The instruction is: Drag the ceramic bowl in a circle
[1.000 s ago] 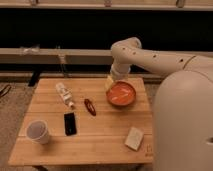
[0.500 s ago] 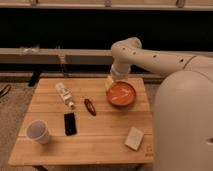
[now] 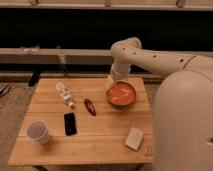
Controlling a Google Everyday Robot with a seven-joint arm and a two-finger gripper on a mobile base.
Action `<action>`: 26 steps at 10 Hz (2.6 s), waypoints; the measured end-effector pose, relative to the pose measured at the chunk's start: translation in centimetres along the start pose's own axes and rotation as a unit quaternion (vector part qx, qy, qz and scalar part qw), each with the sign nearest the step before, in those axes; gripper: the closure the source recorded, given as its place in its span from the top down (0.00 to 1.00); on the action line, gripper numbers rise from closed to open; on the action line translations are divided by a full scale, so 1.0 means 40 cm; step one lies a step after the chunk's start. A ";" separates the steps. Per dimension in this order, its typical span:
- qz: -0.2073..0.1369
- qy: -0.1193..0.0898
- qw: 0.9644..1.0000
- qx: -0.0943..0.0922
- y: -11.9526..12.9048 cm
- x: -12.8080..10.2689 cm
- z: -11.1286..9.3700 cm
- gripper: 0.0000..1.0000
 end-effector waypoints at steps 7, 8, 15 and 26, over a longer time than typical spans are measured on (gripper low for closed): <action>0.000 0.000 1.000 0.000 0.000 -0.001 0.000 0.80; 0.000 0.000 1.000 0.000 0.000 0.000 0.001 0.80; -0.108 0.019 0.993 0.040 0.057 -0.046 0.182 0.80; -0.076 0.104 0.992 0.017 0.059 0.052 0.329 0.80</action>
